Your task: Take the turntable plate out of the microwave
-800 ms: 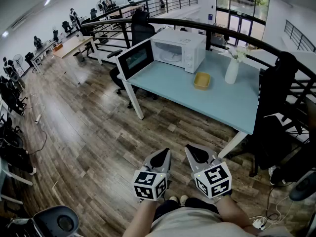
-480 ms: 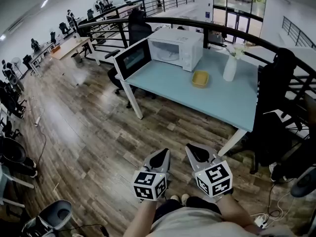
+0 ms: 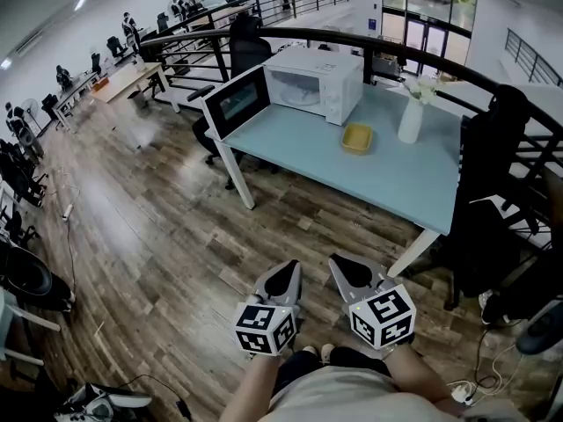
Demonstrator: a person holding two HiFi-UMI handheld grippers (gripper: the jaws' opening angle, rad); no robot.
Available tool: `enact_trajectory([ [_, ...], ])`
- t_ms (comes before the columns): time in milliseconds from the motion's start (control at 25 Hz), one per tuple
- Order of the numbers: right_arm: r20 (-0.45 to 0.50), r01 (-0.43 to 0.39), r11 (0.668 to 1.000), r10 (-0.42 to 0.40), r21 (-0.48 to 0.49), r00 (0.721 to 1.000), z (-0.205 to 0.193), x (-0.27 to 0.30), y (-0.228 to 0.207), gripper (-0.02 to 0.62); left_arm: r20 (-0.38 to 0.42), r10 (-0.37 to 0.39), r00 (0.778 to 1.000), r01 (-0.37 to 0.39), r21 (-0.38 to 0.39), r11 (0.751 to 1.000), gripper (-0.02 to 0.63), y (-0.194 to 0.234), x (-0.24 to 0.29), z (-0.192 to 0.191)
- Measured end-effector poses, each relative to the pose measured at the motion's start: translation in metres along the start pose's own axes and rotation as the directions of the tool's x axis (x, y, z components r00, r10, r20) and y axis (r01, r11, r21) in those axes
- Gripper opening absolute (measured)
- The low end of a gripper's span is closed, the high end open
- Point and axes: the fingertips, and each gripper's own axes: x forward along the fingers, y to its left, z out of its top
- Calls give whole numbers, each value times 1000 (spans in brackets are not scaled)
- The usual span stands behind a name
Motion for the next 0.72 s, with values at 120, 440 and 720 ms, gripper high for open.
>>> enact_trajectory([
  [120,0,-4,1000,4,-5,1000,-1,2,-3,25,7,-18,1000,18,10,1000,0,-8,3,2],
  [440,2,-35,999,35,-16,999,-13,2,-9,25,57,-24,998,25,-24,999,0,-20,9,-4],
  [720,-3,-38,999,38,-26,999,-8,14,-20,25,71,-7,997,11,-57,998,0,-5,19,2],
])
